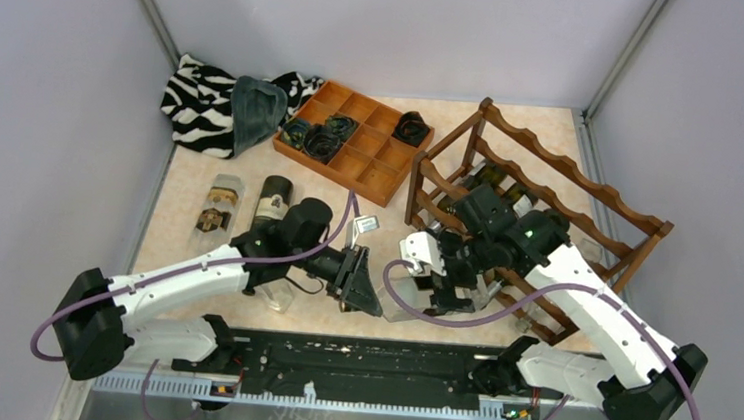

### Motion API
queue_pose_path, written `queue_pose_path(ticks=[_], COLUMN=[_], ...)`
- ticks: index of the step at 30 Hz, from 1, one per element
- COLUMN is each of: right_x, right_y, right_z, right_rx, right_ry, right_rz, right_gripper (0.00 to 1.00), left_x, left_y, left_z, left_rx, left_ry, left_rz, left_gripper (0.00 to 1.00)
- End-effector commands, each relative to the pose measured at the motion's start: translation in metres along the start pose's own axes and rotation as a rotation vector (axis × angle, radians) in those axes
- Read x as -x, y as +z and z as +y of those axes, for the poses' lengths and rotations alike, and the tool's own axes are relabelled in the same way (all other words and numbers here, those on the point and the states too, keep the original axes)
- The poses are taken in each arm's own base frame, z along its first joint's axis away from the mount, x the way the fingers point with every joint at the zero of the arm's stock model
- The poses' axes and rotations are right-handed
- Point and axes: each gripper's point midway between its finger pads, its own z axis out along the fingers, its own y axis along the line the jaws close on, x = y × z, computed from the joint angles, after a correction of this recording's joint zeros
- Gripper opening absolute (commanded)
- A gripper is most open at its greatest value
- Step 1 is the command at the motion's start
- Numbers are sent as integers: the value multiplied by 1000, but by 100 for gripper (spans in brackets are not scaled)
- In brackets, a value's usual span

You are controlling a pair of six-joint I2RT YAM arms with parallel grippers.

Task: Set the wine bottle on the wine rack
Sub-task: Pick up the wine bottle from the center of the board.

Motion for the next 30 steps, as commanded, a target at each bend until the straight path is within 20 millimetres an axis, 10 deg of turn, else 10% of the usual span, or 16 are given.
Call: queue_pose_path(ticks=[1,12,20,30], right_x=[40,107,98,88], right_y=[-24,-101,-139,-128], right_z=[-6,-4,-70,-71], right_rx=[-44,-70,-366,-336], right_ry=[-61,-55,198,244], right_rz=[-142,-437,-462,-477], right_gripper=[97,97,95,95], left_x=[12,20,33,30], left_y=[-11,-14,-21,-15], left_z=[-52,-46,-52,-48], left_rx=[-180,-118,-106,-143], left_ry=[192,215,237,135], left_rz=[-48,-116,-229,-209], left_gripper=[0,0,0,0])
